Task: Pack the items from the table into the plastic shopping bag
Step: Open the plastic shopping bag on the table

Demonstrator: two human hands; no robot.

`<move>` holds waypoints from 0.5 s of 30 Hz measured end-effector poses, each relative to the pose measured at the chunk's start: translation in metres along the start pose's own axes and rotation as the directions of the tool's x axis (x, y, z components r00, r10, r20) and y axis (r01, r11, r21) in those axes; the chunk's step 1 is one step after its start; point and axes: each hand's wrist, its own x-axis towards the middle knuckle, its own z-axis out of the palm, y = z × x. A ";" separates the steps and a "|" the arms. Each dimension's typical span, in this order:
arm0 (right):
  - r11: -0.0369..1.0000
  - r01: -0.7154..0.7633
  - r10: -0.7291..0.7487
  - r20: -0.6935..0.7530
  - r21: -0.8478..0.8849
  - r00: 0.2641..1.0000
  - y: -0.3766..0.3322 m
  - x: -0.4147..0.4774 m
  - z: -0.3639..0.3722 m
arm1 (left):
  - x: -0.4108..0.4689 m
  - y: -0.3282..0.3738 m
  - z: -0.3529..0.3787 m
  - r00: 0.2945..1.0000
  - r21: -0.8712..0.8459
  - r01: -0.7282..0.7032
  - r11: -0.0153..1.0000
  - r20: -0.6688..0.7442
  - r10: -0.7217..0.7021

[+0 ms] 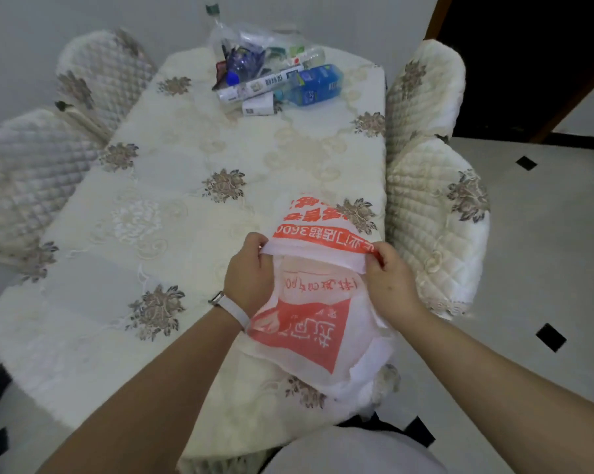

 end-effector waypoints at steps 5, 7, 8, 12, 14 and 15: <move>0.991 0.095 -0.098 0.033 0.090 0.995 -0.039 0.026 -0.005 | 0.016 0.027 -0.036 0.995 0.121 -0.066 0.990 0.079 0.057; 0.987 0.159 -0.160 0.060 0.025 0.985 -0.047 0.037 -0.009 | 0.020 0.027 -0.049 0.982 0.305 -0.115 0.946 0.176 0.063; 0.983 0.182 -0.180 0.075 -0.018 0.981 -0.052 0.043 -0.011 | 0.022 0.025 -0.054 0.979 0.346 -0.135 0.929 0.192 0.071; 0.933 0.283 -0.248 0.173 -0.222 0.953 -0.073 0.056 -0.024 | 0.030 0.017 -0.074 0.987 0.254 -0.139 0.957 0.109 0.114; 0.853 0.379 -0.304 0.249 -0.358 0.919 -0.082 0.057 -0.035 | 0.035 0.020 -0.081 0.996 0.143 -0.066 0.988 0.069 0.057; 0.793 0.429 -0.323 0.300 -0.432 0.898 -0.086 0.056 -0.039 | 0.037 0.022 -0.085 0.998 0.099 -0.030 0.995 0.063 0.024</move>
